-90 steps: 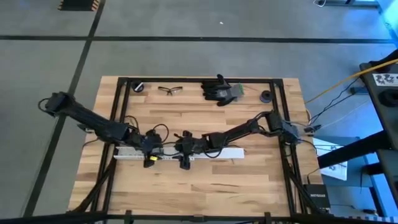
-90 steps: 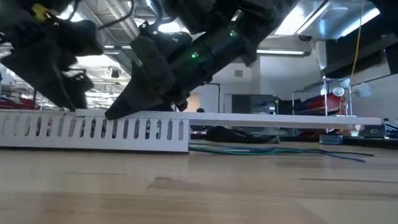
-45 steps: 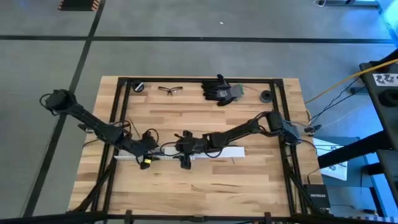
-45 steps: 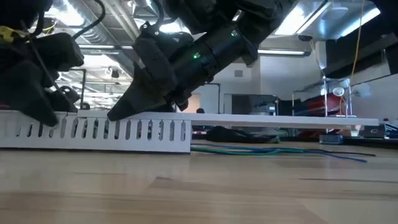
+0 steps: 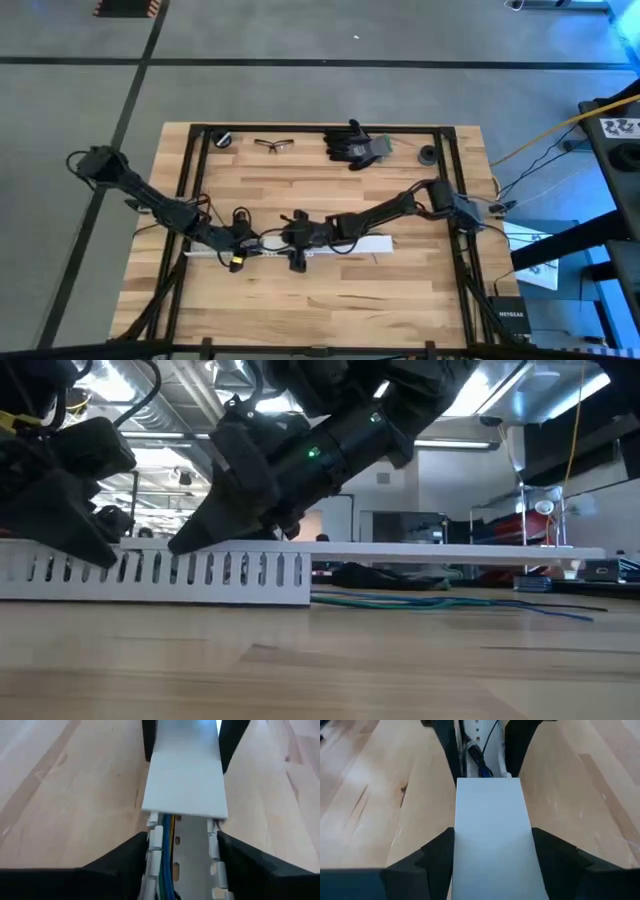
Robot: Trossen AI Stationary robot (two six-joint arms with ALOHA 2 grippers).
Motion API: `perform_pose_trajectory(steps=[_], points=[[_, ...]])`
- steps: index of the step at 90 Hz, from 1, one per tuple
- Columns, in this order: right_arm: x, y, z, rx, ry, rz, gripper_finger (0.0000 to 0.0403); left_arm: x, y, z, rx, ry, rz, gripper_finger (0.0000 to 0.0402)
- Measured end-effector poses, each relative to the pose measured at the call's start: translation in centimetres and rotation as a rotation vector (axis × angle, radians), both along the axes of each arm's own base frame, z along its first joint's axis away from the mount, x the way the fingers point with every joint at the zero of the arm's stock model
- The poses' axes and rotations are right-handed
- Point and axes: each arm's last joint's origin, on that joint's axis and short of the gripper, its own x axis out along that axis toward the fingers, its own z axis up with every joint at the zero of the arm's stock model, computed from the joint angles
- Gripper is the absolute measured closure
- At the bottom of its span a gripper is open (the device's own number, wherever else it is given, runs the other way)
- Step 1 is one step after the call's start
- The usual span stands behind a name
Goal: Ziptie cables
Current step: Close the white cable duct
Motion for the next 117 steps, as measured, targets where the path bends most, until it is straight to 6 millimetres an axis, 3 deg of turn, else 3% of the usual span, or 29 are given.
perform_pose_trajectory(steps=[48,84,103,117], points=[[3.2,0.3,-0.8,0.032,-0.043,0.005,0.0185,0.5,-0.2,0.0,-0.005,-0.043,-0.023,0.0159],[3.2,0.3,-0.8,0.009,-0.007,0.002,0.0185,1.5,0.1,0.3,0.032,-0.059,-0.061,0.0137],[3.1,0.2,-0.7,-0.007,0.019,0.009,0.0185,2.4,0.0,2.8,0.082,0.111,-0.076,0.0137],[2.9,0.1,-0.4,-0.016,0.038,0.003,0.0185,1.6,-0.2,5.8,0.070,0.254,-0.062,0.0137]])
